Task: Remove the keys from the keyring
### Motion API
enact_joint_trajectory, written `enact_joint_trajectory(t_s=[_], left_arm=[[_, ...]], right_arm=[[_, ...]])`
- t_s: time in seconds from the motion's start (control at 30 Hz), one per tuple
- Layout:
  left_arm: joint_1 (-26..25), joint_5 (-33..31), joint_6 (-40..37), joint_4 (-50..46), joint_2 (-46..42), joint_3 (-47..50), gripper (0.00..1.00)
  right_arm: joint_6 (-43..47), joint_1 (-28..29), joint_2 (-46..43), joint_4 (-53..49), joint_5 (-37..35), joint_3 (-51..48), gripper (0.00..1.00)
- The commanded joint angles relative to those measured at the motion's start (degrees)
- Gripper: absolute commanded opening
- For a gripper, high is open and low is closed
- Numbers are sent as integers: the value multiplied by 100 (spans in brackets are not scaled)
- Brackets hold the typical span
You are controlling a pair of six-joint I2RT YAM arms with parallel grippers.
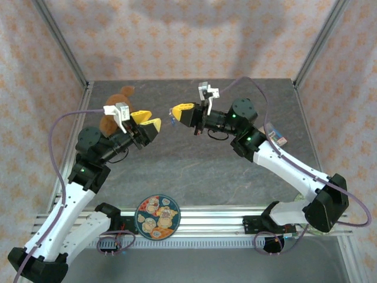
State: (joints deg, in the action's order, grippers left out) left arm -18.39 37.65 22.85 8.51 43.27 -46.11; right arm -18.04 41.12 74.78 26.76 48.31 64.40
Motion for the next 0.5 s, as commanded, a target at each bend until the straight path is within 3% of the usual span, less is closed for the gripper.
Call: enact_joint_trajectory(t_s=[0.0, 0.23, 0.47], left_arm=[[-40, -127, -13, 340, -3, 33, 64], [-323, -63, -314, 103, 162, -218, 51], [-532, -181, -492, 90, 235, -269, 49]], right_arm=[[-85, 53, 6, 145, -110, 255, 0], [5, 180, 56, 83, -208, 292, 0], [134, 297, 89, -12, -278, 334, 0]])
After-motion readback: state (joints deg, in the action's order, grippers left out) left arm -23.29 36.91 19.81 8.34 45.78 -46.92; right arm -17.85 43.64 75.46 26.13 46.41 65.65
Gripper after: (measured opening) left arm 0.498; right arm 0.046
